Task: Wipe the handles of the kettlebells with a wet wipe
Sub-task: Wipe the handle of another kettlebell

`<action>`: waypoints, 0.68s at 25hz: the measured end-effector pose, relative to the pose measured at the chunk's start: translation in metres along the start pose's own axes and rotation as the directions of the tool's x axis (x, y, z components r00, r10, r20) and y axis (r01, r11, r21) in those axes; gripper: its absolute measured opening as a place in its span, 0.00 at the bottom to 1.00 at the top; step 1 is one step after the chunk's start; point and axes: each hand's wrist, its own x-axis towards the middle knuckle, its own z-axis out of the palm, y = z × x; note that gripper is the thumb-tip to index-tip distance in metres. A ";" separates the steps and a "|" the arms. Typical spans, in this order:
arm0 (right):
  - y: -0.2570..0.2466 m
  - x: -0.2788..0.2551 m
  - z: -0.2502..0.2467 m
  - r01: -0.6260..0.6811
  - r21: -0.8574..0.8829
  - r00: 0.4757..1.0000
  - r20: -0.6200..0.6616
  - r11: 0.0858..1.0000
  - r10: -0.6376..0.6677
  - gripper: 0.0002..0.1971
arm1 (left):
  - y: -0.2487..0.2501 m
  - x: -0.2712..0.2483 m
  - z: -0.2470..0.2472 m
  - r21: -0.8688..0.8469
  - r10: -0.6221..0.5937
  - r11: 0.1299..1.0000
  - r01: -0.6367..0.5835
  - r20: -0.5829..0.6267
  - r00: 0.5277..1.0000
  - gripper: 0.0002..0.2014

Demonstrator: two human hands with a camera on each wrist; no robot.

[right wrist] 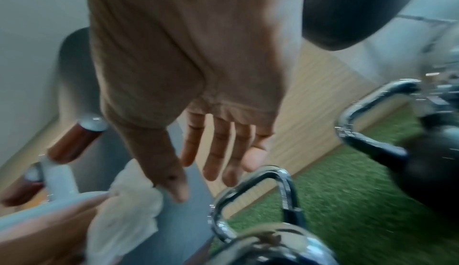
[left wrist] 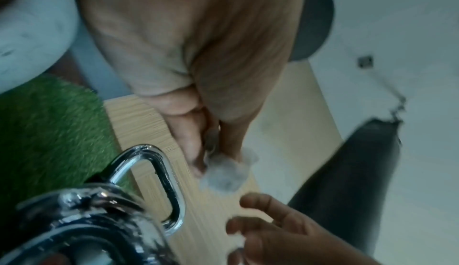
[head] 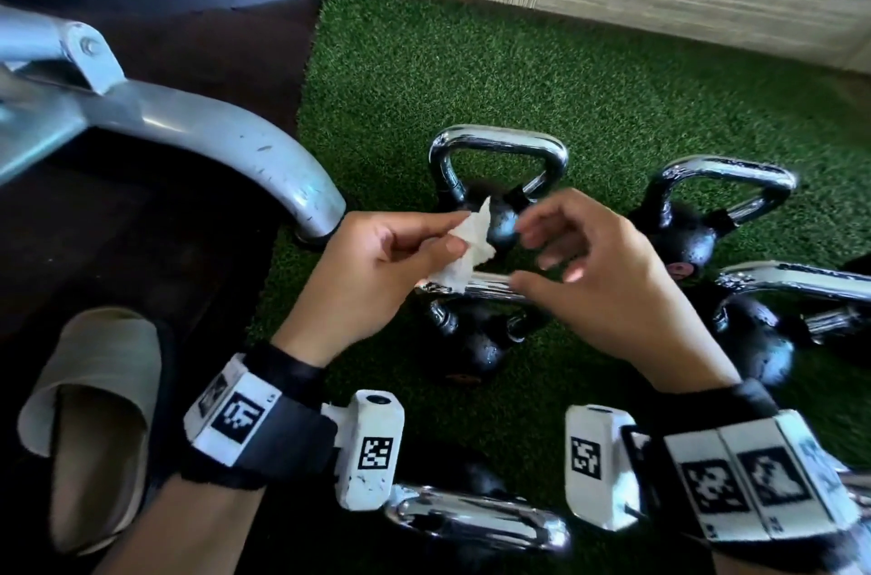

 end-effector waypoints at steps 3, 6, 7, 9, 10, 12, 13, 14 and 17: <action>0.068 -0.014 -0.007 -0.260 -0.006 0.965 0.023 0.966 0.260 0.24 | -0.003 0.005 -0.003 0.414 0.275 0.878 -0.242 -0.021 0.961 0.13; 0.108 -0.027 0.018 -0.445 0.158 0.869 0.315 0.882 0.382 0.29 | -0.017 0.008 0.011 0.618 0.346 0.684 -0.388 0.193 0.918 0.14; 0.112 -0.029 0.029 -0.481 0.233 0.850 0.362 0.845 0.384 0.29 | -0.027 0.006 0.017 0.644 0.356 0.635 -0.427 0.246 0.901 0.15; 0.118 -0.030 0.051 -0.512 0.348 0.854 0.309 0.785 0.419 0.23 | -0.044 0.000 0.023 0.667 0.389 0.578 -0.471 0.283 0.877 0.16; 0.121 -0.030 0.060 -0.506 0.358 0.862 0.245 0.785 0.444 0.19 | -0.052 -0.003 0.020 0.671 0.414 0.575 -0.468 0.254 0.874 0.16; 0.129 -0.029 0.070 -0.472 0.319 0.881 0.163 0.822 0.443 0.17 | -0.059 -0.009 0.009 0.658 0.438 0.647 -0.386 0.094 0.894 0.14; 0.131 -0.030 0.072 -0.467 0.298 0.884 0.150 0.833 0.442 0.19 | -0.061 -0.012 0.003 0.643 0.438 0.684 -0.344 0.014 0.899 0.12; 0.130 -0.031 0.073 -0.467 0.295 0.884 0.141 0.833 0.446 0.21 | -0.061 -0.014 0.000 0.645 0.442 0.691 -0.327 -0.020 0.897 0.11; 0.133 -0.036 0.074 -0.468 0.384 0.879 0.117 0.796 0.461 0.17 | -0.063 -0.020 0.005 0.656 0.465 0.663 -0.360 0.015 0.885 0.11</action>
